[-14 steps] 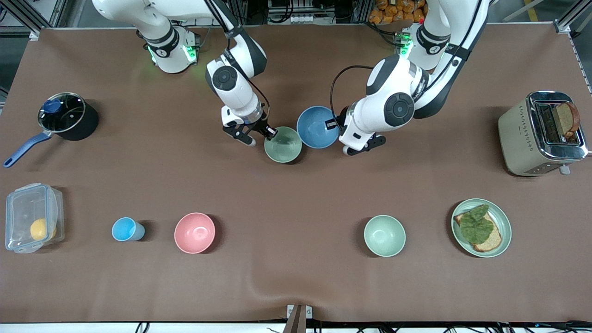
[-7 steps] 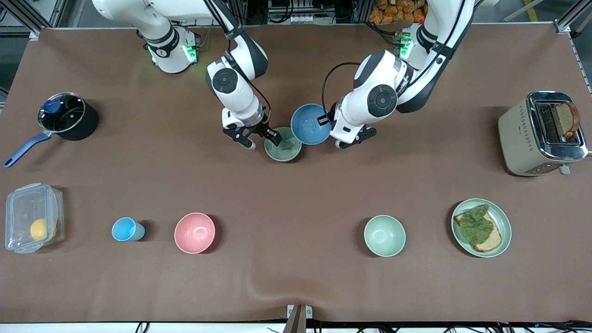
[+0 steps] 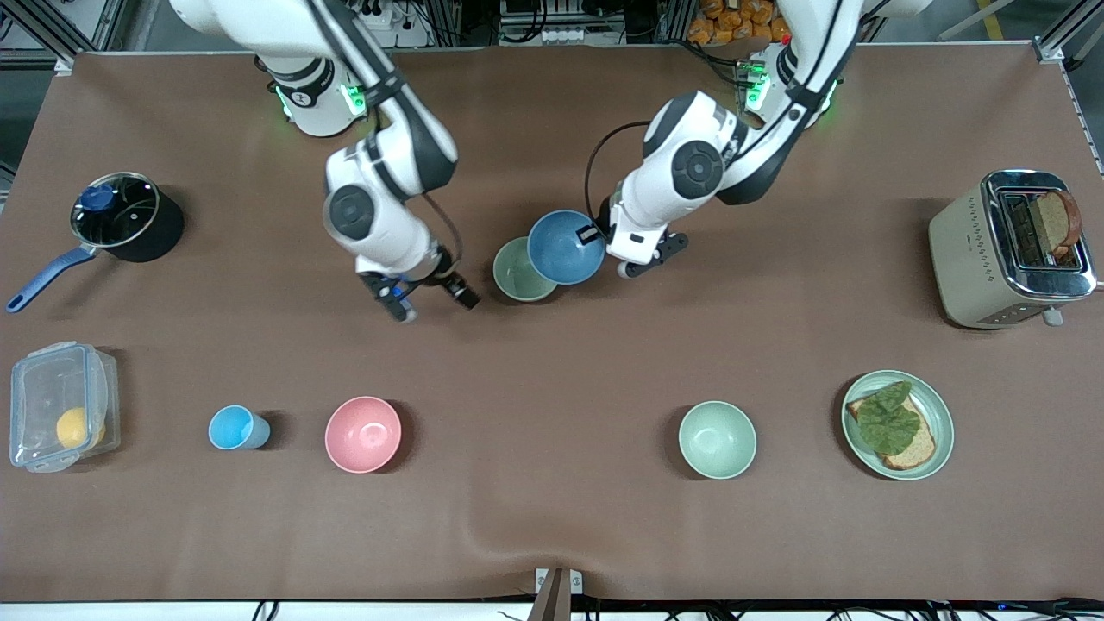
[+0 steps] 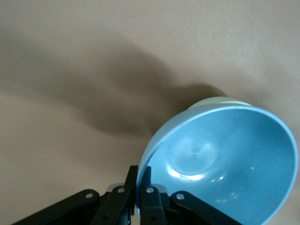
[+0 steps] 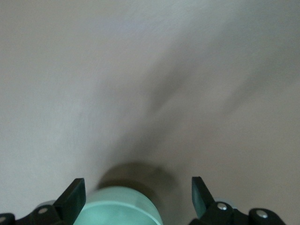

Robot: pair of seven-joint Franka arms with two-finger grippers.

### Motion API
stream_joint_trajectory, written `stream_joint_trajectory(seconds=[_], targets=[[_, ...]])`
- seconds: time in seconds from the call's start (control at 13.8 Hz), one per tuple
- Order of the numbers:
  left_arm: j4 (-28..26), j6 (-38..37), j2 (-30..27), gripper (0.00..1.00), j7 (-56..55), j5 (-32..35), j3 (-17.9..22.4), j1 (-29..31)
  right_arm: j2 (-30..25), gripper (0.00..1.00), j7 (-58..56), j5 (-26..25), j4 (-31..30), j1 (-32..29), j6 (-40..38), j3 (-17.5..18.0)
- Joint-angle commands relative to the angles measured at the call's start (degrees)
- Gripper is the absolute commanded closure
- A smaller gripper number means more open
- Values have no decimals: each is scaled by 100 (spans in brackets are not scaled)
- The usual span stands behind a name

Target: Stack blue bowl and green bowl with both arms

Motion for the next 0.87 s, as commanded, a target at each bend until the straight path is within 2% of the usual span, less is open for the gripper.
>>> stream_joint_trajectory(seconds=[0.0, 0.15, 0.44, 0.8], targets=[[127, 326, 296, 100, -279, -173, 6, -159, 291, 0, 67, 778, 51, -78, 81, 73], [469, 353, 639, 100, -587, -103, 23, -177, 520, 0, 67, 1366, 51, -52, 318, 73], [716, 546, 930, 100, -850, -94, 67, -431, 837, 0, -29, 2403, 51, 10, 522, 82], [875, 635, 1150, 100, -1300, 276, 67, -485, 925, 0, -38, 3046, 51, 97, 521, 117]])
